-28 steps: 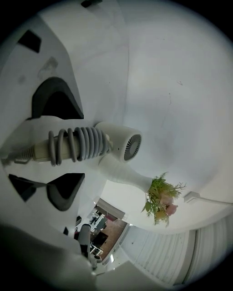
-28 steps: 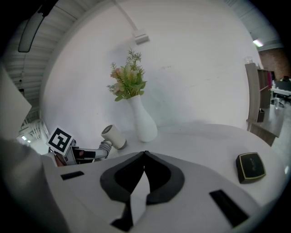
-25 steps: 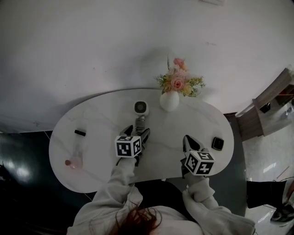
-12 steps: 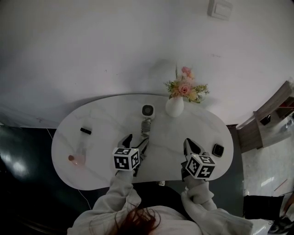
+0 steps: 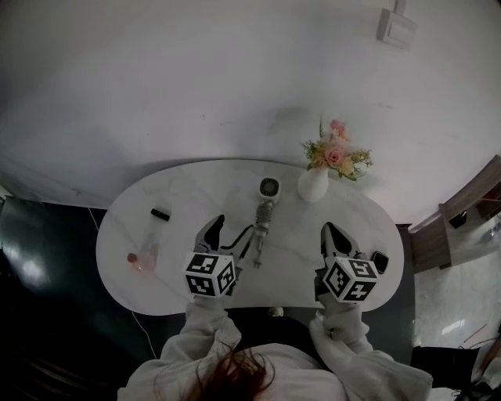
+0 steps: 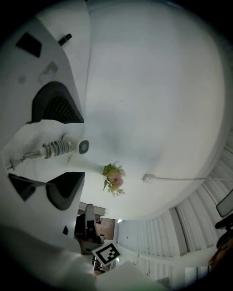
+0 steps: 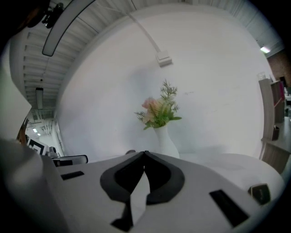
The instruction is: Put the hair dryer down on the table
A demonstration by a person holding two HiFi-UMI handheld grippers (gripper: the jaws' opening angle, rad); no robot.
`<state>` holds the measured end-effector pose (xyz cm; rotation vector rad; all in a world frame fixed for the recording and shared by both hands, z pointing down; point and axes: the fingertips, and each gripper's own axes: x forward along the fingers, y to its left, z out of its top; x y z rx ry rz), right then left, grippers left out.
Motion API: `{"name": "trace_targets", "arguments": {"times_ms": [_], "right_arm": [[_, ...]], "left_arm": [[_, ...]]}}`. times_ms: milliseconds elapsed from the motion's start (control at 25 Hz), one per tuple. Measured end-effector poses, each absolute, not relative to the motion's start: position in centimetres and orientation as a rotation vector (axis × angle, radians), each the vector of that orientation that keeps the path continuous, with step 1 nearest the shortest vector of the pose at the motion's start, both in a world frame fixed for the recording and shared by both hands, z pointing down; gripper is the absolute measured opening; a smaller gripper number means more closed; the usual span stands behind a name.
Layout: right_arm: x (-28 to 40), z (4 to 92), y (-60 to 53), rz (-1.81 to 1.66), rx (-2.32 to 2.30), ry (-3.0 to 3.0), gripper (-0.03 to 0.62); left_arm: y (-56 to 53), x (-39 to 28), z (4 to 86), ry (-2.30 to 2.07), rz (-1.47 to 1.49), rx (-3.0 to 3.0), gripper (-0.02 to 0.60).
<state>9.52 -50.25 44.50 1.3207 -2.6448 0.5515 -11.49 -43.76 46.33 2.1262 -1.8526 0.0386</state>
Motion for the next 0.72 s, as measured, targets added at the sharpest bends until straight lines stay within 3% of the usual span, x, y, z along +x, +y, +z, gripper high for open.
{"name": "trace_targets", "arguments": {"times_ms": [120,240,320,440,520,720], "right_arm": [[8.5,41.8,-50.3,0.42,1.33,-2.711,0.048],[7.7,39.4,-50.1,0.283,1.332,-2.758,0.048],[7.3,38.0,-49.8,0.216,1.331,-2.785,0.049],[7.2,36.3,-49.5,0.14,1.343,-2.828,0.048],[7.5,35.5,-49.2,0.113,1.364,-2.87,0.048],[8.5,35.5,-48.9,0.098,1.377,-2.894,0.048]], "left_arm": [[-43.2,-12.1,43.4,-1.899,-0.039,2.182,0.327],[-42.5,-12.9,41.1,-1.997,-0.071,2.217,0.248],[-42.1,-13.1,40.0,-2.033,-0.087,2.241,0.227],[-41.7,-13.3,39.0,-2.097,-0.096,2.255,0.105],[-41.4,-13.4,38.6,-2.13,-0.091,2.255,0.055],[-41.2,-13.2,39.0,-2.144,-0.071,2.248,0.02]]}}
